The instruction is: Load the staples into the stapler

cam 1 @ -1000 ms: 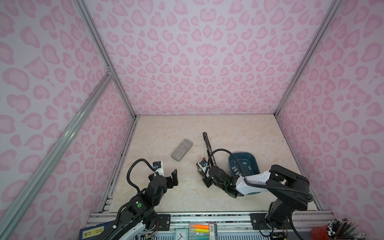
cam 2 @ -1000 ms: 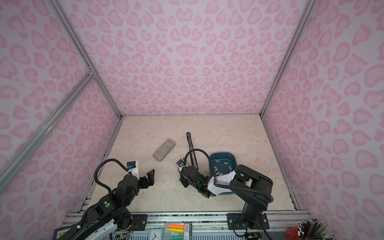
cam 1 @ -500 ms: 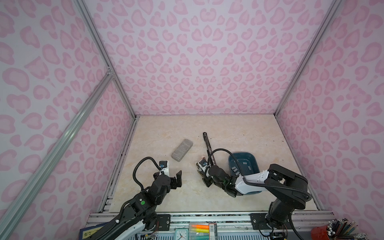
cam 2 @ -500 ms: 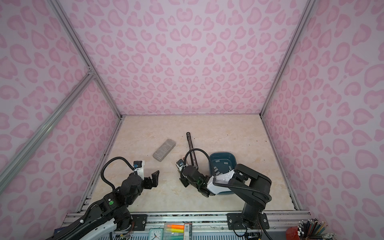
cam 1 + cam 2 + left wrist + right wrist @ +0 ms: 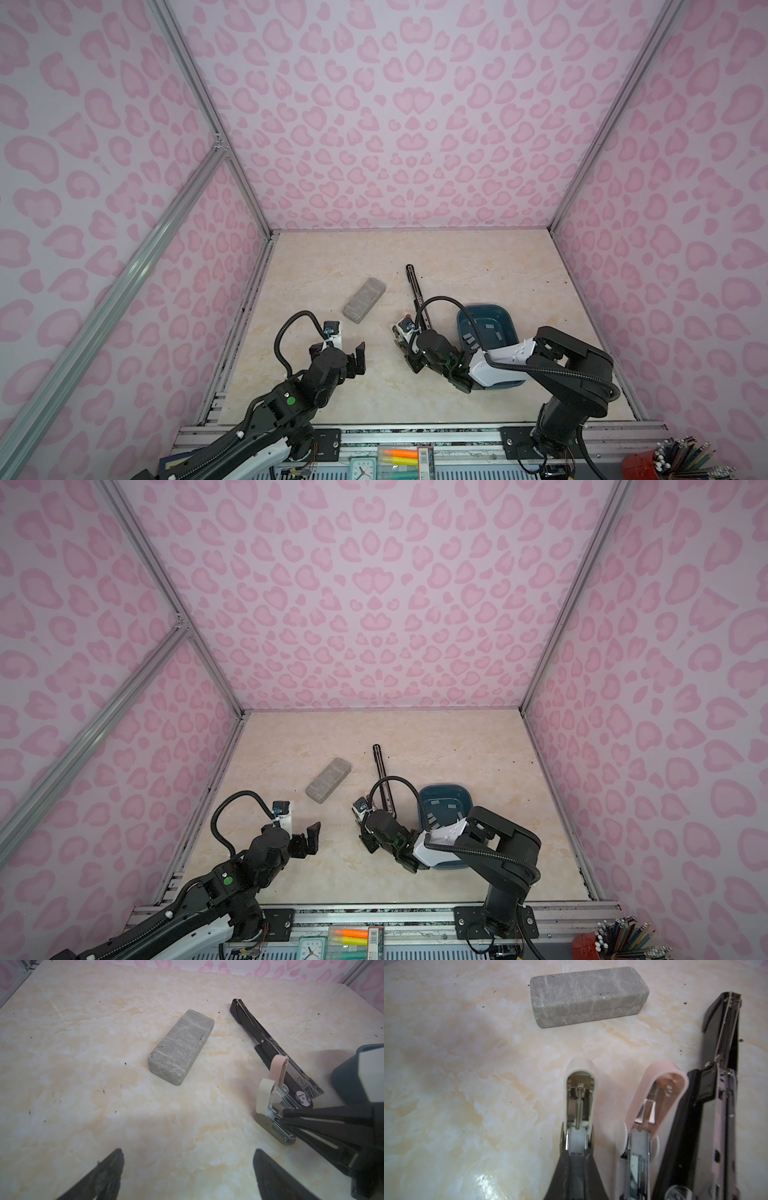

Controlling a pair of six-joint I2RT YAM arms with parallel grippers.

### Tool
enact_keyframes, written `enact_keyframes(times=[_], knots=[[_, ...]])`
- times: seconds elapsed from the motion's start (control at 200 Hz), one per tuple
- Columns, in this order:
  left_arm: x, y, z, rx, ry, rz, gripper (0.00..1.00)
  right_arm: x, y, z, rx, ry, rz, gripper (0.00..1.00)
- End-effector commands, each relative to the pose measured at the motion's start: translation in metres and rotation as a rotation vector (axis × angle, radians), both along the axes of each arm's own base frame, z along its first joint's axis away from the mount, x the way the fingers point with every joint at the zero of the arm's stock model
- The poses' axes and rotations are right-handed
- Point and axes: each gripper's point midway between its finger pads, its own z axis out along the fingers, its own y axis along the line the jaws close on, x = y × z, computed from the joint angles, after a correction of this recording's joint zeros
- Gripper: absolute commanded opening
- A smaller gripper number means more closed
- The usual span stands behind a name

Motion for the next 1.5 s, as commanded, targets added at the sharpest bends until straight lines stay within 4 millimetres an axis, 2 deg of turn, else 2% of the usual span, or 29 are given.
enact_keyframes(times=[0.0,0.64,1.19,1.495], knots=[[0.006,-0.002,0.013,-0.023,-0.039,0.018,0.98,0.000,0.003,0.001,0.012,-0.004,0.007,0.00],[0.009,-0.006,0.010,0.007,-0.018,0.012,0.98,-0.003,0.000,0.009,0.045,-0.020,0.011,0.00],[0.010,-0.007,0.008,0.023,-0.008,0.016,0.98,0.000,0.008,-0.003,0.018,0.011,0.013,0.00],[0.010,-0.008,0.007,0.030,-0.003,0.014,0.98,0.000,0.003,-0.007,0.016,0.018,-0.009,0.00]])
